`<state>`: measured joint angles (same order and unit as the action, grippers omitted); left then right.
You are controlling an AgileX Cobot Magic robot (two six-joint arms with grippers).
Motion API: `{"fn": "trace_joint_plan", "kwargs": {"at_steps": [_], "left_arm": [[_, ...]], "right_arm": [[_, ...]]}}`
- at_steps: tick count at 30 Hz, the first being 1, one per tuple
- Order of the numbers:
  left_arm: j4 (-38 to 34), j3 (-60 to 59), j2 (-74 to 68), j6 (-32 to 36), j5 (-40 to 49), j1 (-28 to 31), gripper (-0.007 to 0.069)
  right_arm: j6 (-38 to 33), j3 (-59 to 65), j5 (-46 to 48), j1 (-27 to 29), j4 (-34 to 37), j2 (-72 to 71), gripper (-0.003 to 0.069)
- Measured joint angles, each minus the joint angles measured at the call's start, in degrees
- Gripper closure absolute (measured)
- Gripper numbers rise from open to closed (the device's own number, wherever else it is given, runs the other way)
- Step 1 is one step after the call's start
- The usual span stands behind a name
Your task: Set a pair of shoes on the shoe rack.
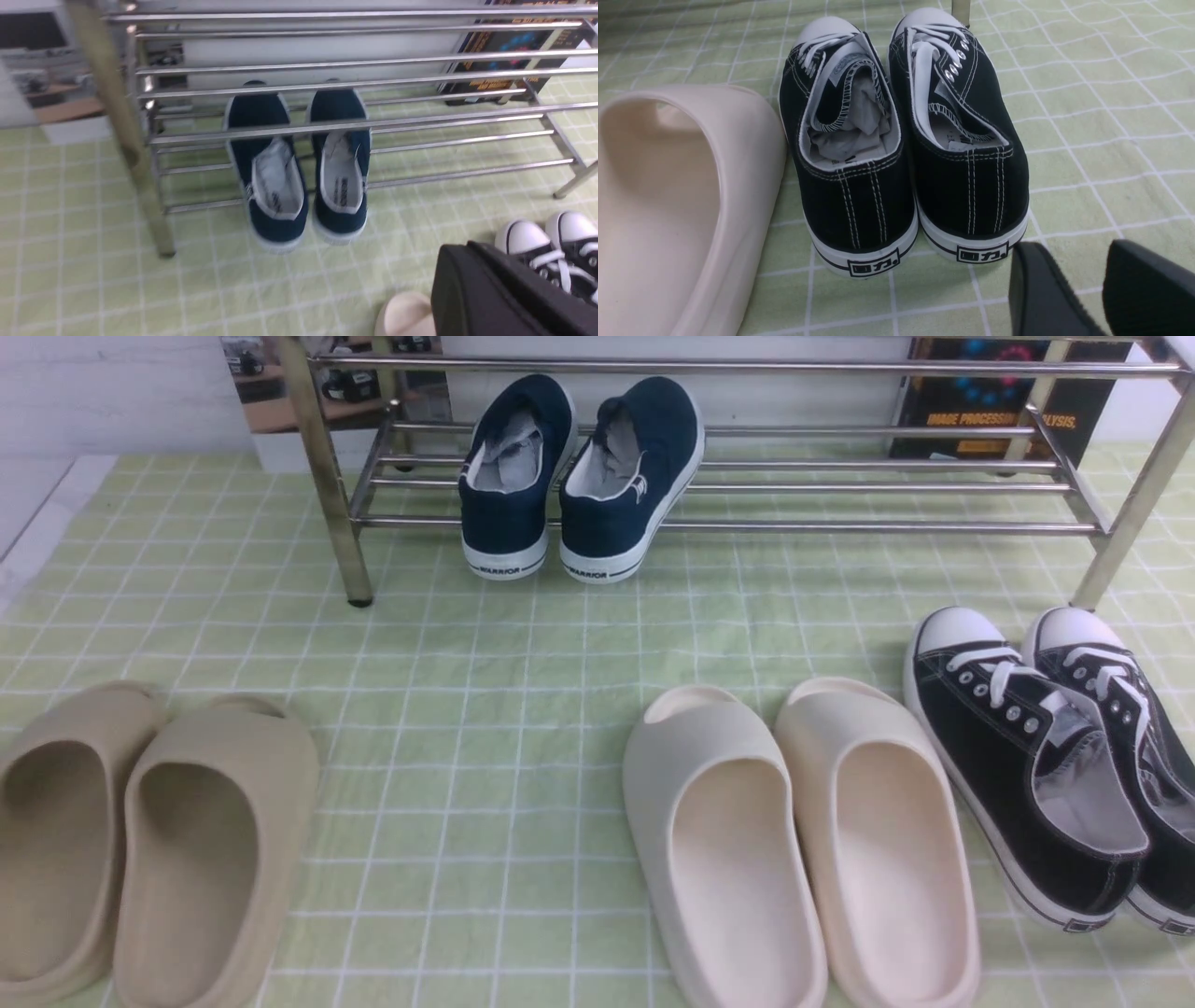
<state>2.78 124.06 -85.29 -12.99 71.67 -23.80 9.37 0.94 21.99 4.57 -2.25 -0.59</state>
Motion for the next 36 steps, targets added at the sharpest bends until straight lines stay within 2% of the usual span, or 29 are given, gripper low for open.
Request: {"fn": "trace_joint_plan", "kwargs": {"at_steps": [9, 17, 27, 36], "left_arm": [[6.53, -37.07, 29.44, -9.11, -0.71, 0.0, 0.0638], [11.91, -60.21, 53.74, -18.87, -3.37, 0.0, 0.0638], [11.96, -74.8, 67.27, -19.96, -3.24, 0.0, 0.0638], [13.41, -77.12, 67.69, -19.96, -0.94, 0.0, 0.0638]], "right_arm": [[0.0, 0.0, 0.0, 0.0, 0.0, 0.0, 0.0412], [0.0, 0.0, 0.0, 0.0, 0.0, 0.0, 0.0412], [0.0, 0.0, 0.0, 0.0, 0.0, 0.0, 0.0412], [0.0, 0.0, 0.0, 0.0, 0.0, 0.0, 0.0412]]}}
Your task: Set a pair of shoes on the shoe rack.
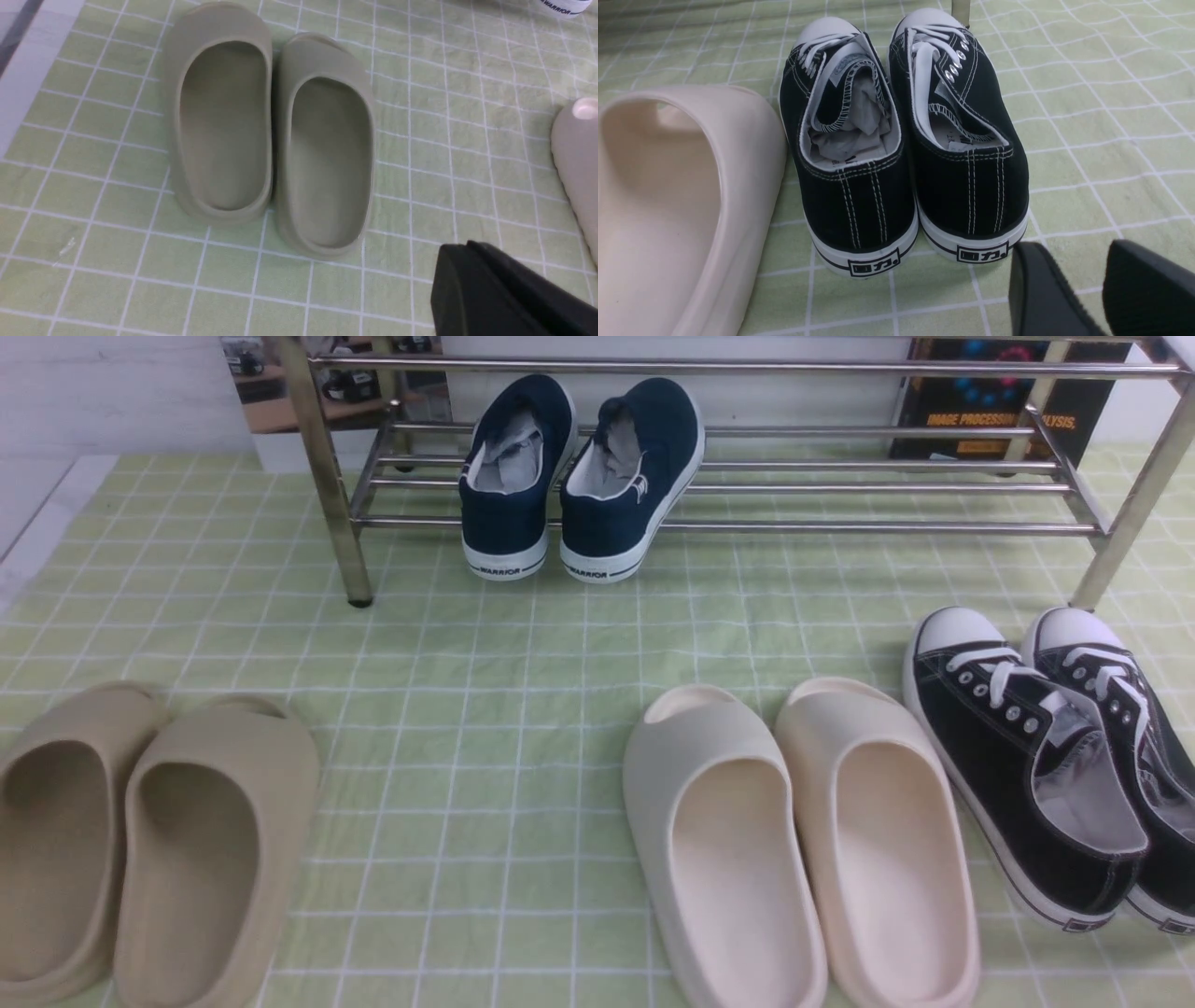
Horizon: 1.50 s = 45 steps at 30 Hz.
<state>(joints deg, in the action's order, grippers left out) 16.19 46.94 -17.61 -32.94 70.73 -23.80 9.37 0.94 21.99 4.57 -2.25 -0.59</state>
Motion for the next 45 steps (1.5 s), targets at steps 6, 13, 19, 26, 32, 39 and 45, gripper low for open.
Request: {"fn": "trace_joint_plan", "kwargs": {"at_steps": [6, 13, 19, 26, 32, 39, 45], "left_arm": [[0.73, -0.36, 0.0, 0.74, -2.24, 0.0, 0.0638], [-1.22, -15.54, 7.38, 1.31, -27.58, 6.95, 0.0638], [-8.68, -28.98, 16.31, 6.17, -42.62, 18.46, 0.0638], [-17.27, -42.36, 18.25, 16.51, -52.23, 26.81, 0.0638], [-17.03, -45.87, 18.25, 17.19, -52.96, 26.88, 0.0638], [-14.61, -46.94, 18.25, 17.69, -52.56, 23.89, 0.0638], [-15.21, -48.41, 18.25, 17.81, -50.1, 22.93, 0.0638]], "right_arm": [[0.0, 0.0, 0.0, 0.0, 0.0, 0.0, 0.0412], [0.0, 0.0, 0.0, 0.0, 0.0, 0.0, 0.0412], [0.0, 0.0, 0.0, 0.0, 0.0, 0.0, 0.0412], [0.0, 0.0, 0.0, 0.0, 0.0, 0.0, 0.0412], [0.0, 0.0, 0.0, 0.0, 0.0, 0.0, 0.0412], [0.0, 0.0, 0.0, 0.0, 0.0, 0.0, 0.0412], [0.0, 0.0, 0.05, 0.0, 0.0, 0.0, 0.0412]]}}
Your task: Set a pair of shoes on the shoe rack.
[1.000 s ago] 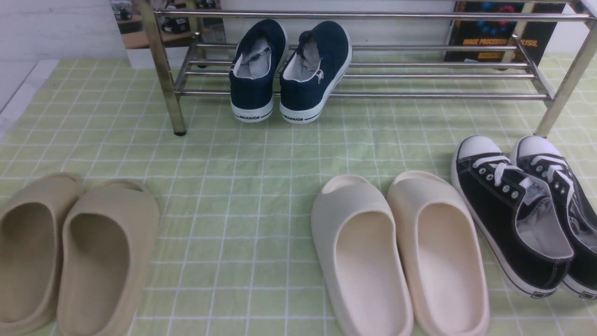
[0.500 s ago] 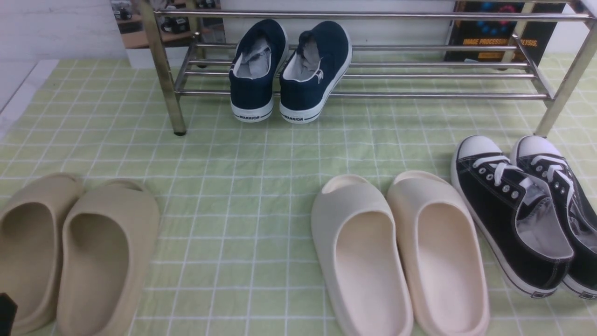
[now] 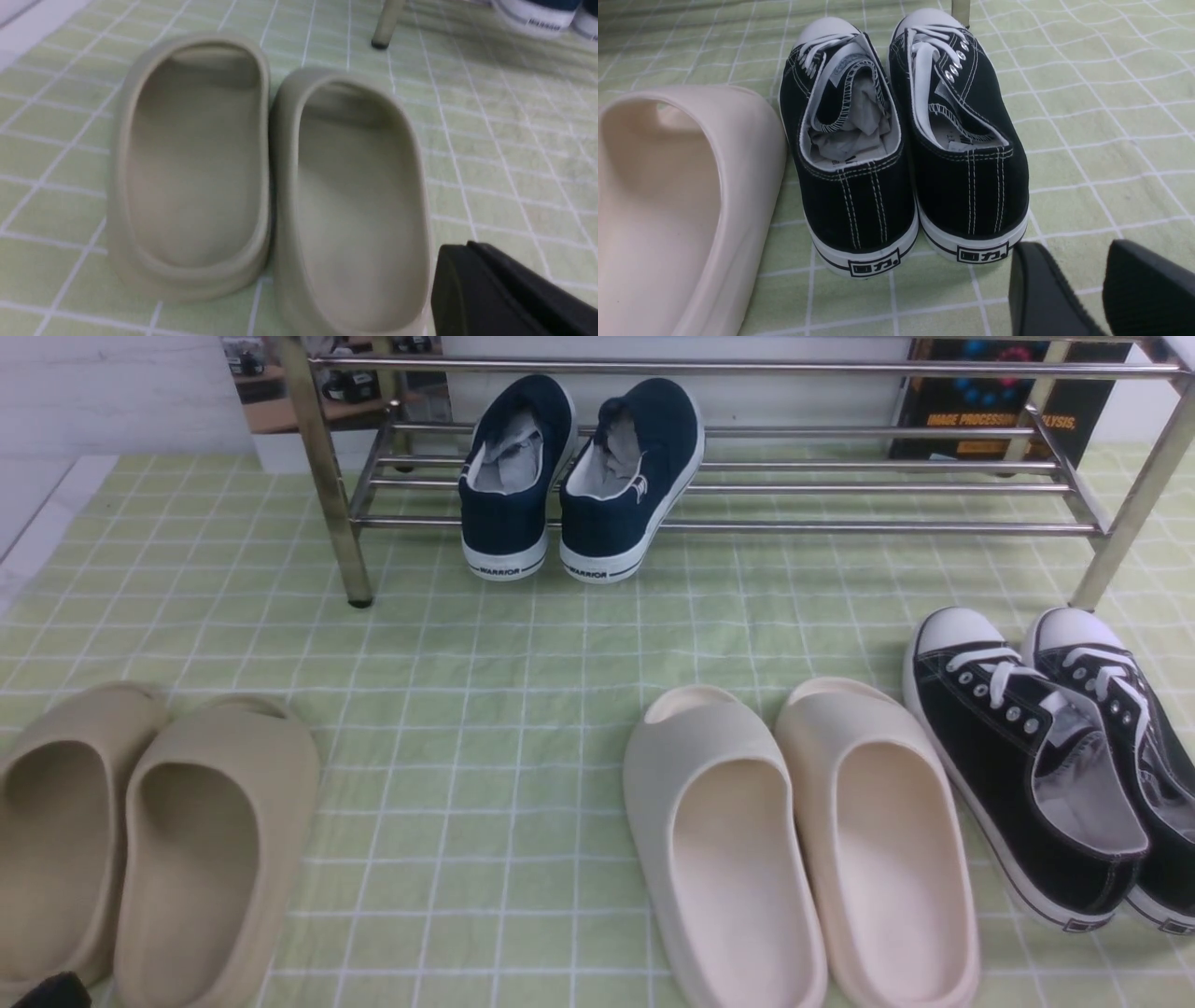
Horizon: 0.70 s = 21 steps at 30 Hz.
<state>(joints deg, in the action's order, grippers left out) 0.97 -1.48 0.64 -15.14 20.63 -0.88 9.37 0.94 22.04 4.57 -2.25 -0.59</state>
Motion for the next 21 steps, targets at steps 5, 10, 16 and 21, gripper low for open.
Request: {"fn": "trace_joint_plan", "kwargs": {"at_steps": [5, 10, 16, 21], "left_arm": [[-0.39, -0.19, 0.0, 0.14, 1.44, 0.0, 0.0638], [-0.39, -0.19, 0.0, 0.18, 1.33, 0.0, 0.0638], [-0.5, -0.19, 0.0, 0.18, 1.33, 0.0, 0.0638], [-0.5, -0.19, 0.0, 0.18, 1.33, 0.0, 0.0638]], "right_arm": [[0.0, 0.0, 0.0, 0.0, 0.0, 0.0, 0.0412], [0.0, 0.0, 0.0, 0.0, 0.0, 0.0, 0.0412], [0.0, 0.0, 0.0, 0.0, 0.0, 0.0, 0.0412], [0.0, 0.0, 0.0, 0.0, 0.0, 0.0, 0.0412]]}}
